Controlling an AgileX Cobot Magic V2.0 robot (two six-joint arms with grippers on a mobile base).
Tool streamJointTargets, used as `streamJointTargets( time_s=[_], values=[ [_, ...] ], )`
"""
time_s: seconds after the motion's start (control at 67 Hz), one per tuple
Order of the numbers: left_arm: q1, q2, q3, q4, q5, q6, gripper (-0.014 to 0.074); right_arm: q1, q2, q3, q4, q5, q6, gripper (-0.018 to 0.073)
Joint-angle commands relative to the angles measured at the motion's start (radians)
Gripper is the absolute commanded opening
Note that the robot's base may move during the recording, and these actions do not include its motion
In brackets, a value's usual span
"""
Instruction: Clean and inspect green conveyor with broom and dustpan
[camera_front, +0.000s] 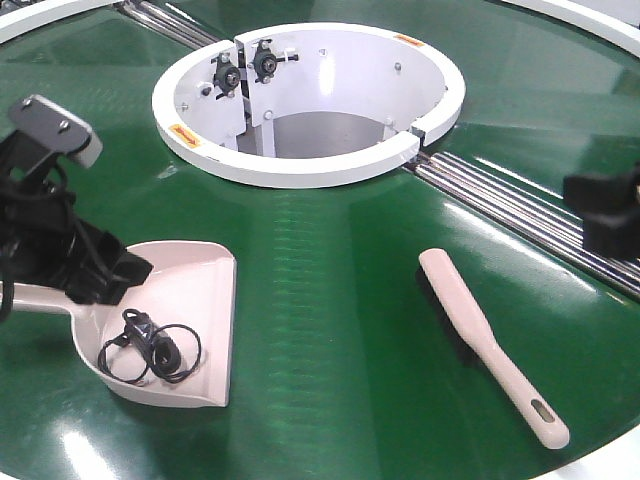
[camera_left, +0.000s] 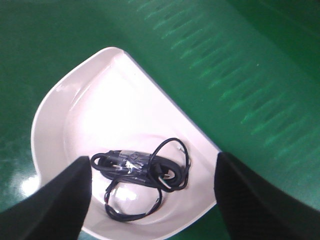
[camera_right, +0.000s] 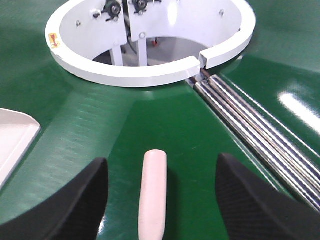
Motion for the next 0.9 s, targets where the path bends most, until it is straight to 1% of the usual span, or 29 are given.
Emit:
streamJointTargets(
  time_s=[0.0,0.09,0.164,0.239,0.329,0.418,0.493,0.538,0.553,0.612,0.672,0.806,0.881],
  values=[
    [-0.005,-0.122,0.091,-0.068,-0.207,-0.009,0.0481,-0.003,-0.101,0.097,-0.016,-0.177,-0.012,0.0441],
    [-0.005,-0.246,0.195,-0.110,-0.341,-0.009,0.0481,-0.003,-0.216,0.207,-0.015,-0.278,-0.011,0.0441],
    [-0.005,-0.362,0.274,-0.151,-0.429,-0.009,0.0481,-0.003,-0.306,0.292,-0.012,-0.312,-0.001,0.0441],
    [-0.005,-0.491,0.343,-0.170,-0.470,-0.009,0.0481,-0.003,-0.395,0.361,-0.014,-0.295,-0.003,0.0441],
    [-0.005,-0.634,0.430,-0.173,-0.497,-0.009,0.0481,-0.003,-0.501,0.422,-0.014,-0.281,-0.005,0.0441],
    [-0.005,-0.775,0.531,-0.167,-0.513,-0.008,0.0481,-0.003,-0.591,0.460,-0.014,-0.280,-0.004,0.0441],
    [-0.005,-0.860,0.628,-0.173,-0.529,-0.011,0.0481,-0.003,-0.660,0.490,-0.016,-0.258,-0.009,0.0441],
    [-0.005,-0.908,0.679,-0.183,-0.571,-0.017,0.0481,-0.003,-0.687,0.506,-0.019,-0.247,-0.013,0.0441],
    [-0.005,-0.927,0.697,-0.188,-0.601,-0.017,0.0481,-0.003,-0.696,0.515,-0.019,-0.242,-0.014,0.0441],
    [-0.005,-0.977,0.735,-0.197,-0.701,-0.016,0.0481,-0.003,-0.710,0.537,-0.017,-0.231,-0.013,0.0441],
    [-0.005,-1.006,0.777,-0.196,-0.768,-0.014,0.0481,-0.003,-0.711,0.559,-0.010,-0.232,-0.008,0.0441],
    [-0.005,-1.011,0.845,-0.196,-0.823,-0.014,0.0481,-0.003,-0.711,0.586,-0.012,-0.242,-0.008,0.0435],
    [-0.005,-1.011,0.847,-0.196,-0.829,-0.014,0.0460,-0.003,-0.711,0.586,-0.012,-0.254,-0.008,0.0392]
  ],
)
